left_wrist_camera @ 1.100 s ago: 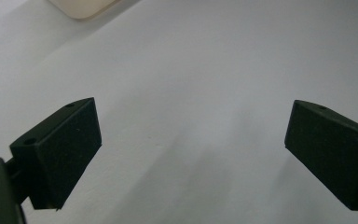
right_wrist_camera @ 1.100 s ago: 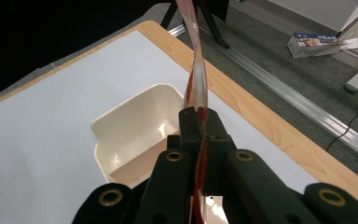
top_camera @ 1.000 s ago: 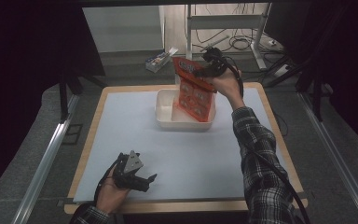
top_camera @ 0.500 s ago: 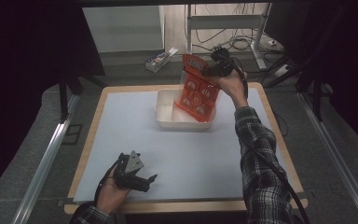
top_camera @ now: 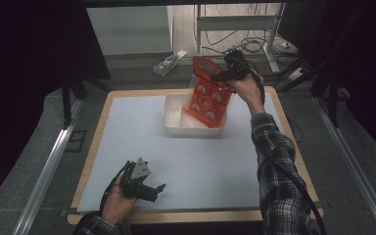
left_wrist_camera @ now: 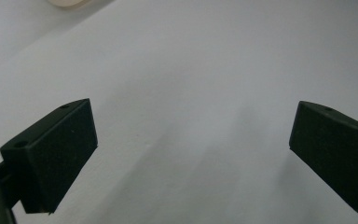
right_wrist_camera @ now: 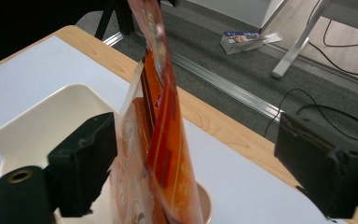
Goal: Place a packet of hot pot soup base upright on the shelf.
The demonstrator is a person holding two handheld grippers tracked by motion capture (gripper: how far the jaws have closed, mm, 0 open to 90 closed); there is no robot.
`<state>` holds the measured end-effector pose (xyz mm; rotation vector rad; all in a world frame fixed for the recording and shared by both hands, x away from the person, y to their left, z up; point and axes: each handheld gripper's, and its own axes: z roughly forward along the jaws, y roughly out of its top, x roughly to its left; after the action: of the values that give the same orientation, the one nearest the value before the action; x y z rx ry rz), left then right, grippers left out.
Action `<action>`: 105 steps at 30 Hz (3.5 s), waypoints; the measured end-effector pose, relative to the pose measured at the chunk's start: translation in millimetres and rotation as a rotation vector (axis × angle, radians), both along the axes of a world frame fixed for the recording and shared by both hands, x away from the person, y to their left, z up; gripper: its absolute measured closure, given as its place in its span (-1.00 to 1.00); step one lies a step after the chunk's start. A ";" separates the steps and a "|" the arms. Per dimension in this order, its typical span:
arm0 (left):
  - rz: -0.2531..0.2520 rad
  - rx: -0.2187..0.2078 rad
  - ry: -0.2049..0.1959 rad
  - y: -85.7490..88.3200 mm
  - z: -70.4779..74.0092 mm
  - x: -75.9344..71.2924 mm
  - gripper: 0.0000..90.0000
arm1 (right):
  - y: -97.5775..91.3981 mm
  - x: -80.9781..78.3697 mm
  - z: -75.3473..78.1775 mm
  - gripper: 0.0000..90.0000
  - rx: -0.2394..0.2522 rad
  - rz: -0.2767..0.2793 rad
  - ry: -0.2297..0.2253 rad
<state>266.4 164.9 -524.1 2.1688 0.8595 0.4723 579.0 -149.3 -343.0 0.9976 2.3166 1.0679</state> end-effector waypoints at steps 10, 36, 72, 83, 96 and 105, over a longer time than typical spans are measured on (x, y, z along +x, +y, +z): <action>-0.034 -0.062 0.010 2.0 2.2 -1.1 -0.99 | -1.4 -6.9 3.9 -0.85 -0.014 0.038 0.003; -0.049 -0.088 -0.011 1.3 3.7 -2.9 -1.00 | -15.5 -32.4 7.1 -1.00 -0.007 0.116 -0.005; -0.071 -0.041 -0.043 -6.4 3.9 -6.3 -1.00 | -52.9 -86.9 -31.3 -0.99 0.041 0.112 -0.004; -0.071 -0.031 -0.045 -7.3 3.5 -6.7 -0.99 | -47.8 -110.8 -50.8 -0.97 0.034 0.124 -0.003; -0.071 -0.012 -0.049 -8.6 2.9 -6.9 -0.99 | -56.5 -138.3 -78.8 -0.93 0.126 0.123 0.026; -0.071 0.001 -0.052 -8.9 2.7 -7.4 -0.99 | -54.2 -154.6 -91.5 -1.00 0.084 0.119 0.049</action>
<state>259.0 156.0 -521.4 2.1705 0.7517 0.4917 424.4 -203.4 -434.6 0.9361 2.4140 1.2097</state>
